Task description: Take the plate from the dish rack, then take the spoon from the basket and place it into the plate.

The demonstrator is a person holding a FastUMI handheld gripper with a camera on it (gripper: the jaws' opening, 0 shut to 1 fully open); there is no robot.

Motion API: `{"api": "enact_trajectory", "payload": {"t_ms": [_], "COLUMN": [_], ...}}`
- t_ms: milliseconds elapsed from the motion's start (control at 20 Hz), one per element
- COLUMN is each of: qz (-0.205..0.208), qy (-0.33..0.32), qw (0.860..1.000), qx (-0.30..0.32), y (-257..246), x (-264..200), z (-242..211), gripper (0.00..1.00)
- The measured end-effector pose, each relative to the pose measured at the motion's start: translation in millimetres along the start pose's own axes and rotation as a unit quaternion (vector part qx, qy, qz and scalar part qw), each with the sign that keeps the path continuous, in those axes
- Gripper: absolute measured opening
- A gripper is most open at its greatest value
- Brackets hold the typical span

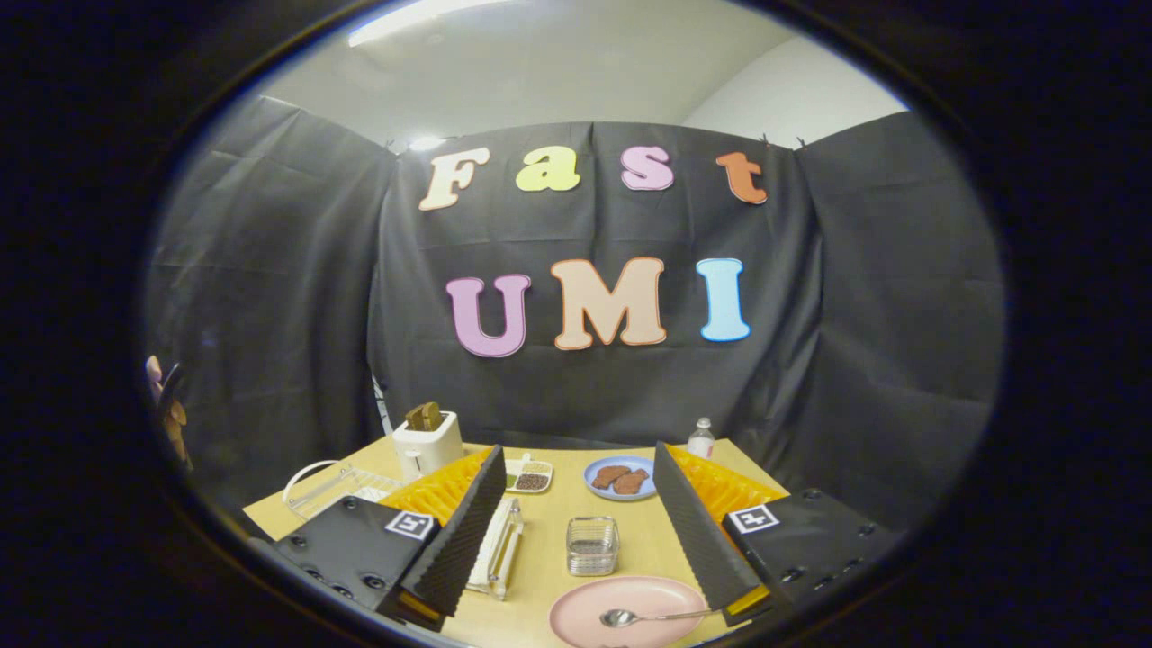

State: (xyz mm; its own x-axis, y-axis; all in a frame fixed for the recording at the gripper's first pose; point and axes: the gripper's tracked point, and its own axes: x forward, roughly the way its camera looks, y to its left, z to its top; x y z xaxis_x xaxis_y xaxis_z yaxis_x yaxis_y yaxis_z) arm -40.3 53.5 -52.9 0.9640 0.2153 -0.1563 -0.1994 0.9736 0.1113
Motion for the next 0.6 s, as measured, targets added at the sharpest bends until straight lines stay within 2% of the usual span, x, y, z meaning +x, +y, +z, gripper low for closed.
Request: {"api": "enact_trajectory", "payload": {"t_ms": [600], "qz": [-0.007], "qy": [-0.015], "qw": [1.0], "qx": [0.005], "y": [-10.5], "x": [1.9], "z": [19.0], "gripper": [1.0]}}
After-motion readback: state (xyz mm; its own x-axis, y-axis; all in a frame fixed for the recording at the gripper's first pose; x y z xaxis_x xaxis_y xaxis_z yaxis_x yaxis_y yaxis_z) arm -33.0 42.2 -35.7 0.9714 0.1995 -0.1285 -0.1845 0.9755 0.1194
